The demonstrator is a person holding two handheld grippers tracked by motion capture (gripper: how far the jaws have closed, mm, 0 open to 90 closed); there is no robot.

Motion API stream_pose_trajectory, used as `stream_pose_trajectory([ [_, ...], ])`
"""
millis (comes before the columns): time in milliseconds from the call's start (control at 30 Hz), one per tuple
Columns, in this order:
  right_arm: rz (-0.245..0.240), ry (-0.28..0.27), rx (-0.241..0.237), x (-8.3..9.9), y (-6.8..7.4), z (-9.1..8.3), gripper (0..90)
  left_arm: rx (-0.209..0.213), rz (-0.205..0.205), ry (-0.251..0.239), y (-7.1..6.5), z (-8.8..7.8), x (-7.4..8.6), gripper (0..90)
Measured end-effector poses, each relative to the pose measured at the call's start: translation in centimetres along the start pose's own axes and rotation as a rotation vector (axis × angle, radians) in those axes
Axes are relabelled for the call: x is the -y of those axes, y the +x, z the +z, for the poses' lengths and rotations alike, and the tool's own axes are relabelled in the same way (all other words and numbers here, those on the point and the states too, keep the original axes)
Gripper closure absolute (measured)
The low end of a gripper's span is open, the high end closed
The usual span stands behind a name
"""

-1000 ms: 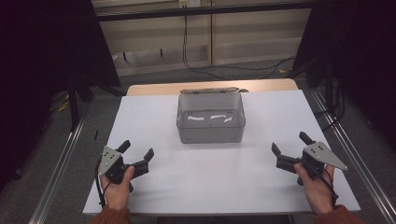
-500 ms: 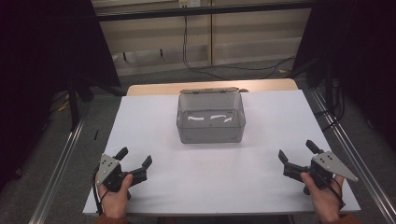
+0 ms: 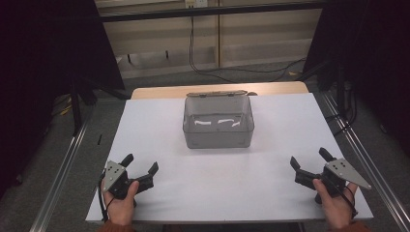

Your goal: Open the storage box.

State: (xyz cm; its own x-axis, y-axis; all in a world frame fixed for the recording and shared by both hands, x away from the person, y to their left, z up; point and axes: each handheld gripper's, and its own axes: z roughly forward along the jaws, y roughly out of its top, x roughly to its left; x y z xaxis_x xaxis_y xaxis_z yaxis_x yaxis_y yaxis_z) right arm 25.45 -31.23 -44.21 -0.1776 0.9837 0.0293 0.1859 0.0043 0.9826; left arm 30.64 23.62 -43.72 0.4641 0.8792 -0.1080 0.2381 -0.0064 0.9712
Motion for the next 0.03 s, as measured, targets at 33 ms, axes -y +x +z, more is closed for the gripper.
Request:
stream_pose_trajectory([
  [33,-0.002,-0.002,0.003,-0.03,0.04,0.12,0.7,-0.002,0.005,0.001,0.04,0.02,-0.03,3.4],
])
